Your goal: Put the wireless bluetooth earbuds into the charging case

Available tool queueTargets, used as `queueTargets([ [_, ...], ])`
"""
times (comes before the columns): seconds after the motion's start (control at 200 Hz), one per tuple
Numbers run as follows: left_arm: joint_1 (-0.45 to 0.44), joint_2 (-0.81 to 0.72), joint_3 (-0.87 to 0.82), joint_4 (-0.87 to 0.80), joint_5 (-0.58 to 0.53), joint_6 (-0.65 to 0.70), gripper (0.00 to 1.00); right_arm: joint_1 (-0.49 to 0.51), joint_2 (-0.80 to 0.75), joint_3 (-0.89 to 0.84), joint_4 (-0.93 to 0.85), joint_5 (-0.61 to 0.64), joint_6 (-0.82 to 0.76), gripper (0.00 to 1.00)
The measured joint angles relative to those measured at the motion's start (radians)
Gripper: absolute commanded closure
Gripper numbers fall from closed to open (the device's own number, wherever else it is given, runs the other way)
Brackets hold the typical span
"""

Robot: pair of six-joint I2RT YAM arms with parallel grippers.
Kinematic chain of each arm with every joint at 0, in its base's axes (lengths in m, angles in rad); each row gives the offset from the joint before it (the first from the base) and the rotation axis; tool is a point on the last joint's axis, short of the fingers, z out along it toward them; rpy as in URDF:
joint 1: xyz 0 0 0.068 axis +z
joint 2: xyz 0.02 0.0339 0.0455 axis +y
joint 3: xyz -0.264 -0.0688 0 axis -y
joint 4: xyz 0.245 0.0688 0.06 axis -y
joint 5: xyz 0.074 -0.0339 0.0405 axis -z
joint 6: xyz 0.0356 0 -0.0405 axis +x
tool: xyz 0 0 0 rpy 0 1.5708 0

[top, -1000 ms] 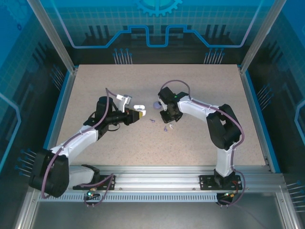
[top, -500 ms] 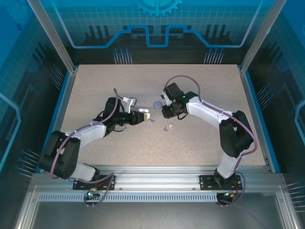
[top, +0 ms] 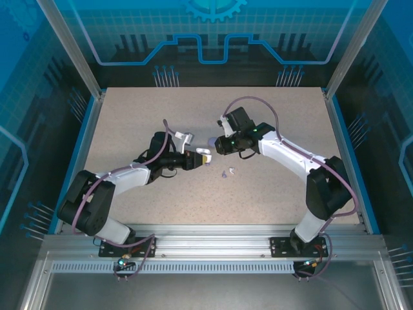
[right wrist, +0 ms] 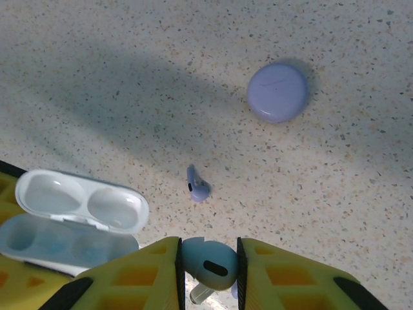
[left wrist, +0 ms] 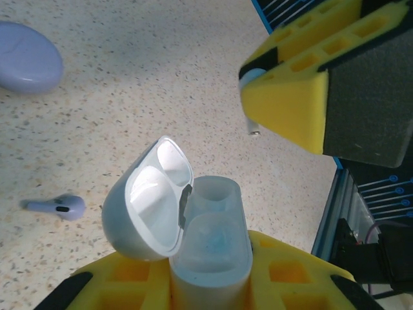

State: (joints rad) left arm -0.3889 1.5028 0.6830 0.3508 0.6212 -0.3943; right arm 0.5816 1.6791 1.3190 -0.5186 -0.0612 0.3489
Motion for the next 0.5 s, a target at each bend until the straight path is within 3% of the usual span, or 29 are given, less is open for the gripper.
queueTargets([
  [0.5, -0.035, 0.0, 0.029, -0.001, 0.031, 0.008, 0.95, 0.012, -0.032, 0.005, 0.011, -0.02, 0.014, 0.73],
])
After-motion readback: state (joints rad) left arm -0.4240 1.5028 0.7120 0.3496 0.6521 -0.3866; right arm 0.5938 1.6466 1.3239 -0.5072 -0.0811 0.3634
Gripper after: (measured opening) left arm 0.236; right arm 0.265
